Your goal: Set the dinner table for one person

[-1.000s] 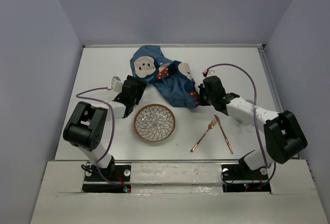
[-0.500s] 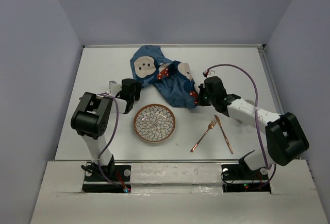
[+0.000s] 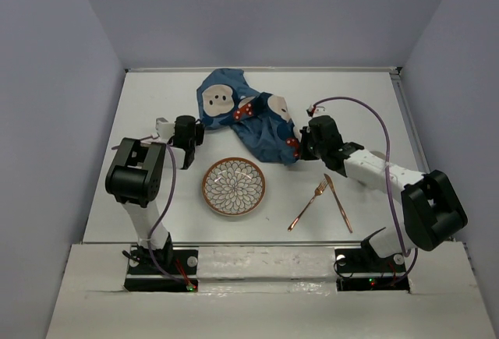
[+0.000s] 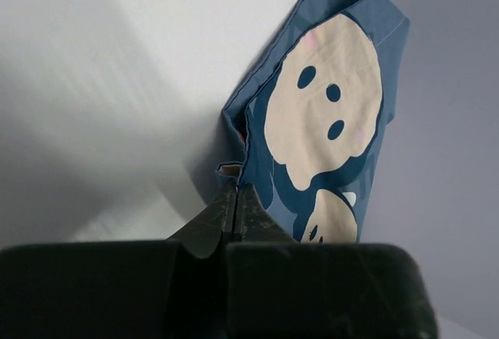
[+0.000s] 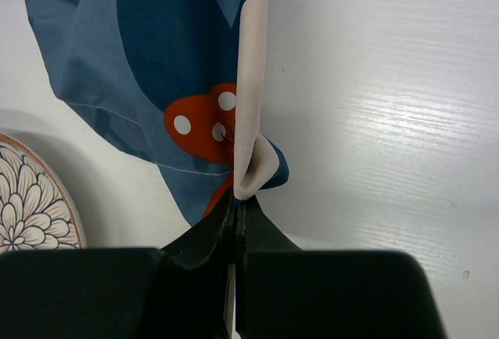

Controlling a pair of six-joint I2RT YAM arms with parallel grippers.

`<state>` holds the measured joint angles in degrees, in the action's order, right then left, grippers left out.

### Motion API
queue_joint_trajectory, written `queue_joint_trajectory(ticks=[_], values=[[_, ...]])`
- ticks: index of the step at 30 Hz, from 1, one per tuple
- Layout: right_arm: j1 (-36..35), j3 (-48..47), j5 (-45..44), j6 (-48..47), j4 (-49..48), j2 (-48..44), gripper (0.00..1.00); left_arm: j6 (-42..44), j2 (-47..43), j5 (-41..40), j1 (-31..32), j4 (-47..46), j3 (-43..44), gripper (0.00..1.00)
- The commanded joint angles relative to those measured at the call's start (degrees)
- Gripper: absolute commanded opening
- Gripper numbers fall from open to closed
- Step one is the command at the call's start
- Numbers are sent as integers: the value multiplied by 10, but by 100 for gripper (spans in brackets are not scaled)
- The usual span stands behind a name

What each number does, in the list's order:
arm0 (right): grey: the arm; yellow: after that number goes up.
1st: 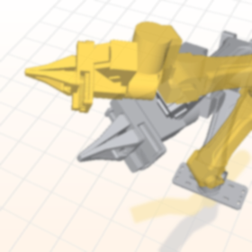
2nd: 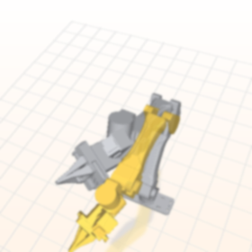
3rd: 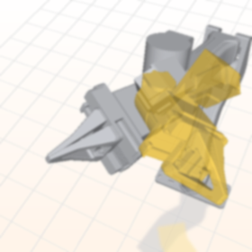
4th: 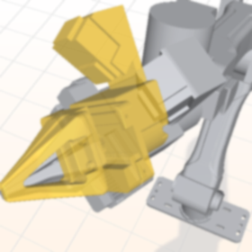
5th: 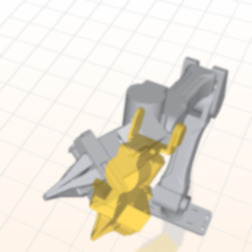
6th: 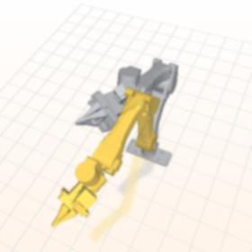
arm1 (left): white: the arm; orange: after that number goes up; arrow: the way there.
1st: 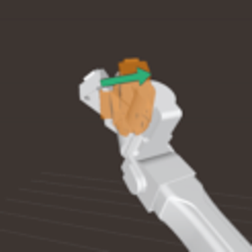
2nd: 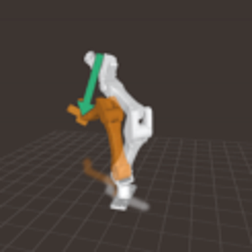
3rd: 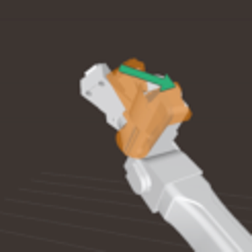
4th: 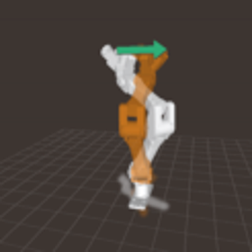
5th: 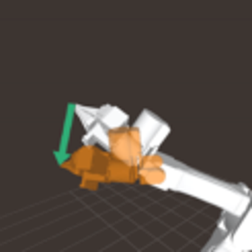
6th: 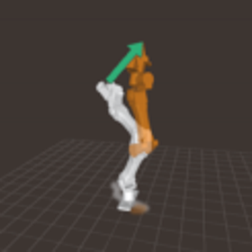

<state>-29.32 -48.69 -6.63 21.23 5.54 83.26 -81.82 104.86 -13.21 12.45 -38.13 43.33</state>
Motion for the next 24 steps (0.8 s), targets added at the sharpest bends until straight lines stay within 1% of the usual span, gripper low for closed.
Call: queue_joint_trajectory(ticks=[1, 4, 6, 7, 8, 9, 10, 11, 12, 13, 15, 16, 18, 19, 20, 21, 22, 24], values=[[6, -8, -10, -7, -26, -15, 0, 84, -34, 10, -10, -61, 8, 0], [33, -30, -13, -15, -26, -1, 0, 122, -73, 28, -12, -84, 10, 0], [71, -71, -6, -29, -16, 8, 0, 145, -97, 45, -16, -85, 25, 0], [85, -93, -2, -35, -9, 22, 0, 151, -103, 71, -18, -81, 48, 0], [113, -153, 3, -49, 16, 29, 0, 156, -116, 86, -22, -71, 62, 0], [113, -154, 2, -56, 34, 36, 0, 163, -122, 99, -23, -71, 76, 0], [133, -237, -1, -65, 53, 48, 0, 182, -130, 125, -30, -56, 106, 0], [138, -286, -12, -86, 94, 54, 0, 191, -148, 129, -35, -45, 119, 0], [139, -337, -22, -101, 116, 59, 0, 199, -160, 145, -41, -35, 129, 0], [139, -430, -28, -110, 131, 61, 0, 206, -173, 157, -52, -25, 137, 0], [139, -488, -14, -130, 148, 52, 0, 207, -212, 163, -65, -21, 132, 0], [139, -498, -1, -131, 150, 42, 0, 209, -224, 168, -77, -20, 119, 0], [139, -457, 36, -117, 148, -5, 0, 214, -257, 175, -91, -19, 89, 0], [139, -419, 47, -107, 140, -25, 0, 214, -270, 180, -98, -19, 75, 0], [139, -317, 61, -94, 127, -42, 0, 213, -292, 181, -111, -19, 58, 0], [139, -263, 70, -62, 94, -70, 0, 213, -301, 184, -117, -22, 43, 0], [139, -168, 85, -46, 79, -77, 9, 213, -308, 193, -122, -25, 12, 0], [139, -101, 87, 0, 55, -82, 30, 209, -327, 202, -142, -33, -22, 0]])
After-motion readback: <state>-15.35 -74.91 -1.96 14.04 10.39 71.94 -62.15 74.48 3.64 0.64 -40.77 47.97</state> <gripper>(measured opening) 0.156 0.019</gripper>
